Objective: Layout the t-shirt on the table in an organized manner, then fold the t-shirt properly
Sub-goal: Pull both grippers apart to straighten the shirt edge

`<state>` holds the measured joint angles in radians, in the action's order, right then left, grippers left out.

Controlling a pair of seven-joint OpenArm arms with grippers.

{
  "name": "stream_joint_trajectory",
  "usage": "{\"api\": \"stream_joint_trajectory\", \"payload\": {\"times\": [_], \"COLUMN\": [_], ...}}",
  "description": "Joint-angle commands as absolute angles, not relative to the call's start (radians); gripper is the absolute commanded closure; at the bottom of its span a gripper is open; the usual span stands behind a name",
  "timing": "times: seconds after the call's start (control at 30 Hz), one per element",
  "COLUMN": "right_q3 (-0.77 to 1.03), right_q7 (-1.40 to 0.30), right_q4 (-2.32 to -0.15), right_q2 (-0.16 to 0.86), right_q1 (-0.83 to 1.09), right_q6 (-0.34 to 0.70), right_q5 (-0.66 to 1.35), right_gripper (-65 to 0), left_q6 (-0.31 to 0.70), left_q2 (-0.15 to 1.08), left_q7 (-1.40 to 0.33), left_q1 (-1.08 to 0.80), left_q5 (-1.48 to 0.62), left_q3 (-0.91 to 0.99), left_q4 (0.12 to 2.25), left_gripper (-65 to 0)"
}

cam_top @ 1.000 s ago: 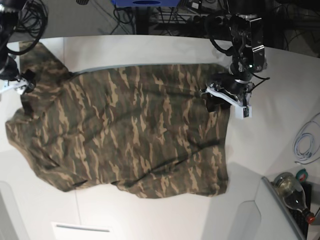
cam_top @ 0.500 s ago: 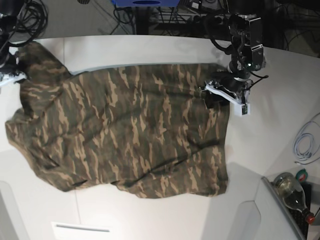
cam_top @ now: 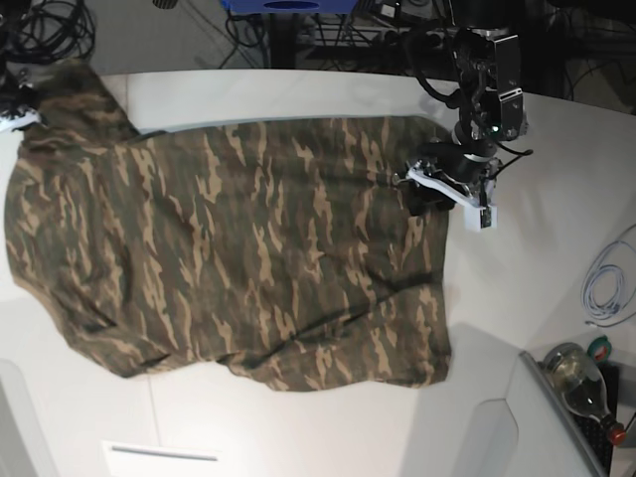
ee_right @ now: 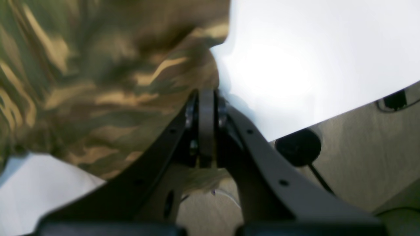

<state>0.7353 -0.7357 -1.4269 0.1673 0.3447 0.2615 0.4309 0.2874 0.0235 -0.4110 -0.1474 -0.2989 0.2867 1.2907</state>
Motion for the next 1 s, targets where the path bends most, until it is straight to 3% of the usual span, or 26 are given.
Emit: {"api": "stream_joint_trajectory", "payload": {"times": [0.0, 0.1, 0.27, 0.37, 0.63, 0.8, 0.97], "right_q3": [0.748, 0.748, 0.748, 0.748, 0.748, 0.748, 0.748], "right_q7": [-0.733, -0.733, -0.763, -0.789, -0.783, -0.783, -0.783], "right_q4": [-1.442, -1.446, -1.506, -1.555, -1.601, -1.600, -1.600], "right_q2": [0.182, 0.182, 0.179, 0.173, 0.137, 0.136, 0.136], "right_q1": [0.357, 0.360, 0.367, 0.369, 0.367, 0.367, 0.364], "right_q6": [0.260, 0.262, 0.262, 0.262, 0.262, 0.262, 0.262], "right_q5": [0.429, 0.429, 0.429, 0.432, 0.429, 0.430, 0.430], "right_gripper": [-0.3, -5.3, -20.1, -25.8, -25.7, -25.7, -26.4], "left_q6": [0.294, 0.294, 0.294, 0.294, 0.305, 0.478, 0.549], "left_q2": [0.028, 0.028, 0.028, 0.028, 0.076, 0.145, 0.145], "left_q7": [-0.392, -0.392, -0.392, -0.394, -0.503, -0.372, -0.254], "left_q1": [-0.139, -0.139, -0.139, -0.150, -0.357, -0.516, -0.564], "left_q5": [-0.311, -0.311, -0.312, -0.314, -0.447, -0.519, -0.524], "left_q3": [0.288, 0.288, 0.288, 0.288, 0.298, 0.300, 0.300], "left_q4": [1.313, 1.313, 1.314, 1.351, 1.690, 1.656, 1.520], "left_gripper": [-28.1, -28.1, -28.1, -28.1, -28.1, -29.1, -29.1]}}
